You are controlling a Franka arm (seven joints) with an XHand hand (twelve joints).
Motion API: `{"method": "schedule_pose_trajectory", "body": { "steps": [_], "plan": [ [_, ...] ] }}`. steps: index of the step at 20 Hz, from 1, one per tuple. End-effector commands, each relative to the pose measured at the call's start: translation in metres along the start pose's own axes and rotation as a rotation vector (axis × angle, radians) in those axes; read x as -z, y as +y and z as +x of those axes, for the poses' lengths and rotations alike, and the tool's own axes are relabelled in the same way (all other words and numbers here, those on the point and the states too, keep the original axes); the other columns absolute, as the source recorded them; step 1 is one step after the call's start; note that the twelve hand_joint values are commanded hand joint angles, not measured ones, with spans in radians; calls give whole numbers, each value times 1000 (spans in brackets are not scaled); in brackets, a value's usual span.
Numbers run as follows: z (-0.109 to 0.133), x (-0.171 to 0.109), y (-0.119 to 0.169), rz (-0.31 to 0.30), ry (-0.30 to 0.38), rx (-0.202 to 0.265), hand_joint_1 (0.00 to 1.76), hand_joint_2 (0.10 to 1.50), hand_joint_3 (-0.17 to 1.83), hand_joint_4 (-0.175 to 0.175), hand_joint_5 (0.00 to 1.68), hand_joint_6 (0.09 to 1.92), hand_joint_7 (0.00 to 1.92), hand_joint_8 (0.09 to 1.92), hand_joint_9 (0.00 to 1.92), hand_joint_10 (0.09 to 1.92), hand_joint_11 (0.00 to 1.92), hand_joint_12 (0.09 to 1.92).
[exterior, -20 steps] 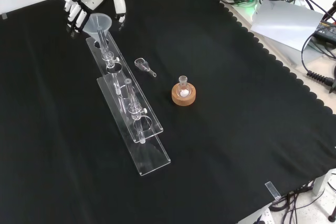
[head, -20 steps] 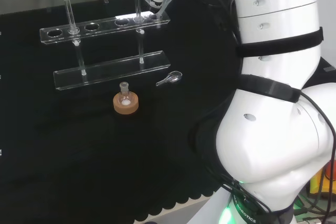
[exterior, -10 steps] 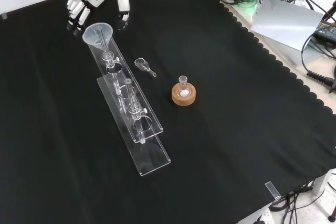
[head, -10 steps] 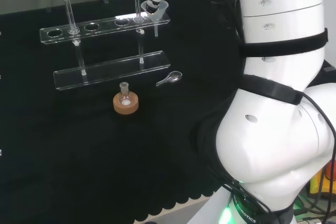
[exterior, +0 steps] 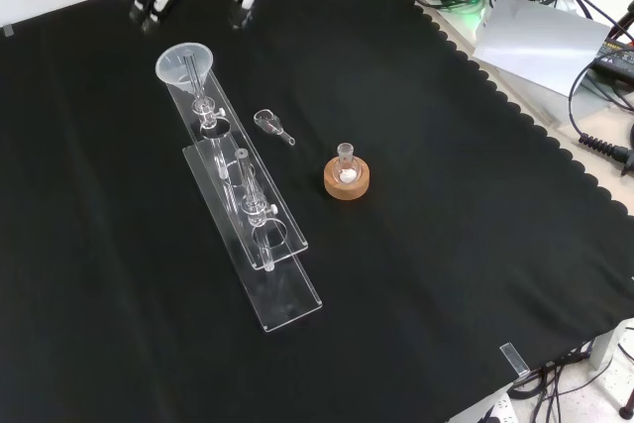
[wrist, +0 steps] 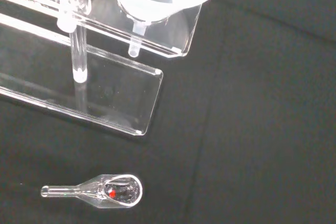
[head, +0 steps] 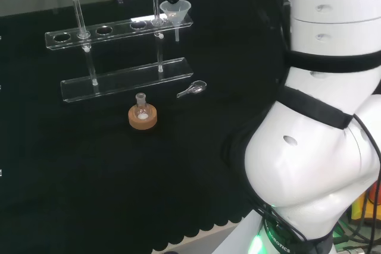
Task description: Put the funnel back on the funnel stand.
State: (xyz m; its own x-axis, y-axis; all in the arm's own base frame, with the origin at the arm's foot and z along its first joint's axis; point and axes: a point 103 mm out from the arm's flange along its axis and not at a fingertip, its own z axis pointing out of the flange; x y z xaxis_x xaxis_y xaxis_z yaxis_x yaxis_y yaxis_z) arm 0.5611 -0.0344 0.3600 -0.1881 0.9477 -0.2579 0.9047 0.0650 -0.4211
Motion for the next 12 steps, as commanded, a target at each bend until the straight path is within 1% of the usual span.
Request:
{"method": "schedule_pose_trajectory", "body": {
  "steps": [1,6,10,12],
  "plan": [
    [-8,4,-55,-87,88,-27,587,724,464,-47,247,87,10,651,276,793,266,1497],
    [-5,-1,-87,-106,106,-43,589,735,464,-48,257,87,21,674,308,785,274,1496],
    [1,-8,-116,-140,123,-60,590,741,463,-48,262,87,21,685,318,773,276,1494],
    [4,-13,-128,-141,132,-67,589,749,467,-49,268,87,29,690,325,773,279,1494]
  ]
}}
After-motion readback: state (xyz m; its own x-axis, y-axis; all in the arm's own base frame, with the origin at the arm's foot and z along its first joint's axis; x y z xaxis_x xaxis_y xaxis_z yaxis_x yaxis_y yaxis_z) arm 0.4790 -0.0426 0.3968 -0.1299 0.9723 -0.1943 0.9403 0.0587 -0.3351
